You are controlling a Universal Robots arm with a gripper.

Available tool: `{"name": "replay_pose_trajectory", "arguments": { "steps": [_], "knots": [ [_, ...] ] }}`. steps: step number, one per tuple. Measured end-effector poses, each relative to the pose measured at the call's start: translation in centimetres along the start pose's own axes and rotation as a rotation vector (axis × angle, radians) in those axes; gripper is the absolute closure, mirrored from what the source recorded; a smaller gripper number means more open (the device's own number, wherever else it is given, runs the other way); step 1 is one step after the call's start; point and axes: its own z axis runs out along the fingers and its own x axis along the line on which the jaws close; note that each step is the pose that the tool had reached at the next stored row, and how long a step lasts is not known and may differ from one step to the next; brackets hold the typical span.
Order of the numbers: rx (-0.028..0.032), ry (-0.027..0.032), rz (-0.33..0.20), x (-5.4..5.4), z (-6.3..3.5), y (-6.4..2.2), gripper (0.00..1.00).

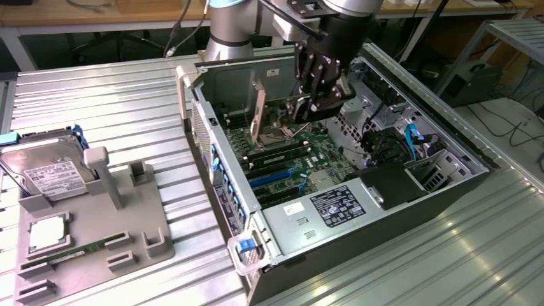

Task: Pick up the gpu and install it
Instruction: 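Insert the gpu into the slot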

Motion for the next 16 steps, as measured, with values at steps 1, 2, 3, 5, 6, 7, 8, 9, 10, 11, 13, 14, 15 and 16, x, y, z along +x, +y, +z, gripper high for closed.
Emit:
{"name": "replay_pose_trajectory", "arguments": {
  "steps": [1,2,3,5,6,7,8,9,10,11,13,14,15,16],
  "knots": [
    [0.0,0.0002,0.0,0.0,0.32,0.07,0.72],
    [0.0,0.0005,0.0,0.0,0.5,0.19,0.72],
    [0.0,0.0008,0.0,0.0,0.71,0.33,0.72],
    [0.0,0.0013,0.0,0.0,1.08,0.6,0.72],
    [0.0,0.0017,0.0,0.0,1.26,0.75,0.72],
    [-0.0001,0.0023,0.0,0.0,1.44,0.85,0.72],
    [-0.0001,0.003,0.0,0.0,1.62,0.87,0.72],
    [-0.0004,0.0032,0.0,0.0,1.79,0.87,0.72],
    [-0.0007,0.0031,0.0,0.1,1.92,0.87,0.72],
    [-0.001,0.003,0.0,0.1,2.06,0.87,0.72],
    [-0.0018,0.0031,0.0,0.1,2.35,0.89,0.72],
    [-0.0022,0.003,0.0,0.1,2.59,1.07,0.72],
    [-0.0025,0.0033,0.0,0.1,2.74,1.21,0.72],
    [-0.0027,0.0036,0.0,0.1,2.85,1.28,0.72]
  ]
}}
